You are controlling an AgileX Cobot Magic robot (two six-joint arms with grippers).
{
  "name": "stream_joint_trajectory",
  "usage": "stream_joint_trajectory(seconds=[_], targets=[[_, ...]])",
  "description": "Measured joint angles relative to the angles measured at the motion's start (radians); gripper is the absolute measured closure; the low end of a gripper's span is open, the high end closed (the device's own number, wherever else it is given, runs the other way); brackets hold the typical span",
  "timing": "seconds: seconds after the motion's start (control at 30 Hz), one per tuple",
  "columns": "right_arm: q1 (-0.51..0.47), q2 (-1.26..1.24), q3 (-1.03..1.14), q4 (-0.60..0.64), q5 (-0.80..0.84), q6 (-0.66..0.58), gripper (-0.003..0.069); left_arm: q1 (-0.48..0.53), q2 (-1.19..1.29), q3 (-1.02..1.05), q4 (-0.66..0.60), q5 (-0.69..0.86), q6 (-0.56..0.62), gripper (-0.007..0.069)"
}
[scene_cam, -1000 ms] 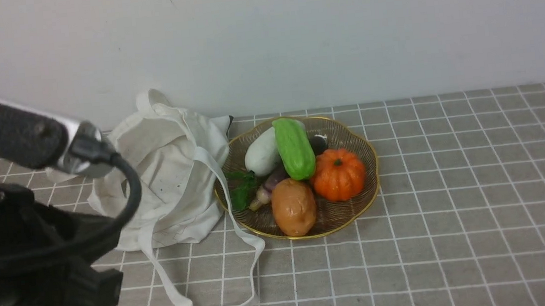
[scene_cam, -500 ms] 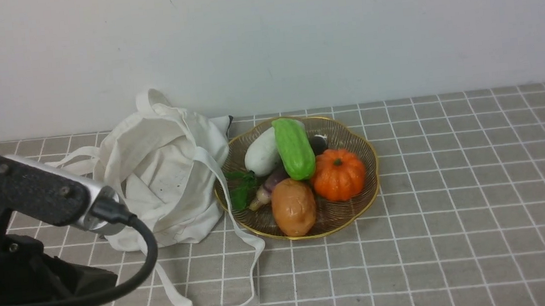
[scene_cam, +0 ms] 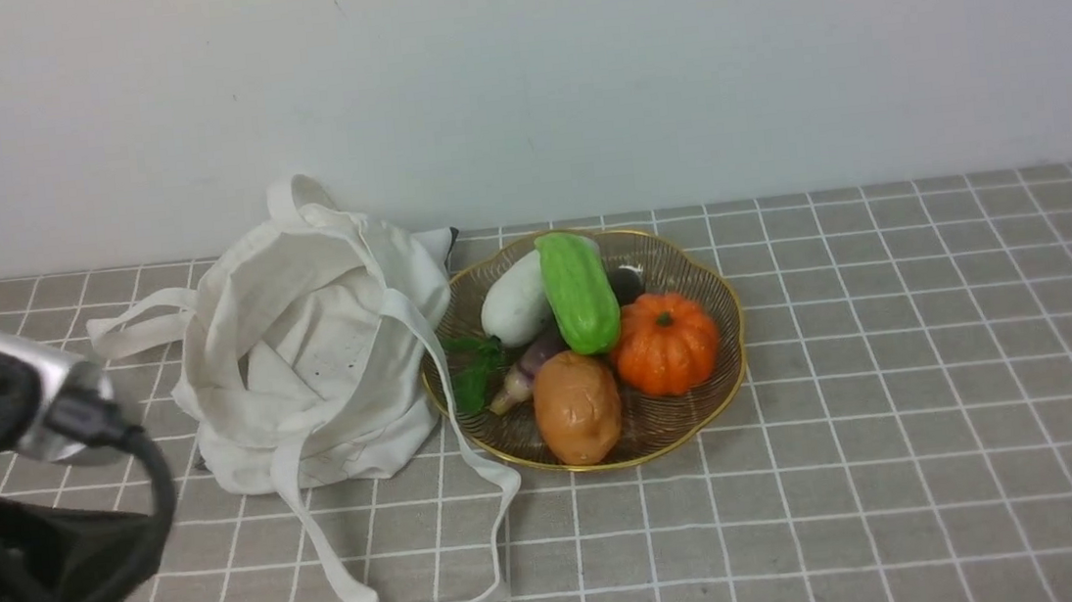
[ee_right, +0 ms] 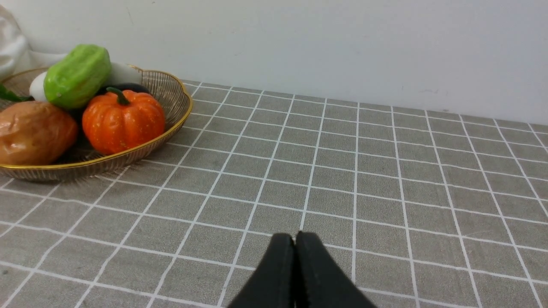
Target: Take vegetables from bag on grey coffee tablecloth place on plate.
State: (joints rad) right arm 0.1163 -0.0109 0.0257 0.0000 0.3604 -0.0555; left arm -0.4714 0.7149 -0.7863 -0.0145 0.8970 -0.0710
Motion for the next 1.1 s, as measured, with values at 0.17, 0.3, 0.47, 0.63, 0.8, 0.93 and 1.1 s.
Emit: stream_joint_trajectory(seconds=[0.17,0.3,0.47,0.63,0.8,0.93,1.1], targets=[[0.000,0.000,0.000,0.000,0.000,0.000,0.0673,0.097,-0.135,0.100,0.037,-0.078,0.000,0.0629],[0.000,0.000,0.000,0.000,0.000,0.000,0.0673,0.191,-0.309,0.272,0.084,-0.242,0.000,0.0629],[0.000,0.000,0.000,0.000,0.000,0.000,0.0673,0.252,-0.488,0.441,0.111,-0.401,0.012,0.0629],[0.000,0.000,0.000,0.000,0.000,0.000,0.0673,0.336,-0.655,0.603,0.109,-0.495,0.036,0.0629],[0.000,0.000,0.000,0.000,0.000,0.000,0.0673,0.387,-0.724,0.720,0.098,-0.518,0.037,0.0629],[0.000,0.000,0.000,0.000,0.000,0.000,0.0673,0.394,-0.725,0.789,0.093,-0.517,0.037,0.0629],[0.000,0.000,0.000,0.000,0.000,0.000,0.0673,0.394,-0.725,0.814,0.093,-0.518,0.037,0.0629]])
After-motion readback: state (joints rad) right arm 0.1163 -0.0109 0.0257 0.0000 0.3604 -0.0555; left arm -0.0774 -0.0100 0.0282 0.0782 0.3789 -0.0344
